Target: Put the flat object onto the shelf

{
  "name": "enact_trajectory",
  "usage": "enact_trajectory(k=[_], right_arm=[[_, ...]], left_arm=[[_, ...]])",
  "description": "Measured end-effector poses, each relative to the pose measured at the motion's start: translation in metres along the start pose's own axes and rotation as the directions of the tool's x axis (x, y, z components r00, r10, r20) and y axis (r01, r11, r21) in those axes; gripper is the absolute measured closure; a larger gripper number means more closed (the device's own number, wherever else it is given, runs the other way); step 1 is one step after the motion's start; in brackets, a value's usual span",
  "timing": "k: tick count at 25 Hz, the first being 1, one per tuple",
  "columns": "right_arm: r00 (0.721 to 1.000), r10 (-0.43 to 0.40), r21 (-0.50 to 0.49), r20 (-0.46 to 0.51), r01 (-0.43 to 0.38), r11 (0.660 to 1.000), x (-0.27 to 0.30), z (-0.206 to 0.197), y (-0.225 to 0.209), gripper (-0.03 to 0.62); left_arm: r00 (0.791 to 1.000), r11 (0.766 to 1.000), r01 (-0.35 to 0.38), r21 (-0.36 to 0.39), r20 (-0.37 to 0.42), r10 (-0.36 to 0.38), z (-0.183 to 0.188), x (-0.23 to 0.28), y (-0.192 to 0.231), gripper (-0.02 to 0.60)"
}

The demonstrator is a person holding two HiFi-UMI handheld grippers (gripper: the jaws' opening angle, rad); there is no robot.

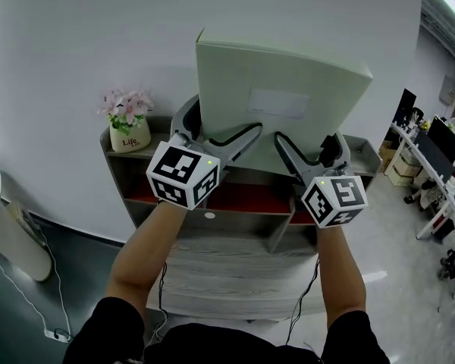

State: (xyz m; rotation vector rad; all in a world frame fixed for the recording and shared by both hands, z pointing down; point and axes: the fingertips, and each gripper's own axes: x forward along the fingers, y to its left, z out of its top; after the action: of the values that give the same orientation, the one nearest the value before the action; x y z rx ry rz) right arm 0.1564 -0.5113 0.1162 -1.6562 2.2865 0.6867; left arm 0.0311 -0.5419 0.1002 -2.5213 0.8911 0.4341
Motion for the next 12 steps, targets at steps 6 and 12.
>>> enact_trajectory(k=[6,12], right_arm=[[0.997,-0.001,0.011,-0.078,0.002,1.000,0.044,-0.024,-0.028,0.100],[0.983,0.034,0.058,-0.181,-0.024,0.998,0.076,-0.063,-0.047,0.100]], left_arm=[[0.998,0.998,0.003,-0.059,-0.057,-0.006,-0.029,0.043,0.033,0.086],[0.990,0.998,-0.019,-0.067,-0.138,0.010,-0.064,0.069,0.055,0.086]])
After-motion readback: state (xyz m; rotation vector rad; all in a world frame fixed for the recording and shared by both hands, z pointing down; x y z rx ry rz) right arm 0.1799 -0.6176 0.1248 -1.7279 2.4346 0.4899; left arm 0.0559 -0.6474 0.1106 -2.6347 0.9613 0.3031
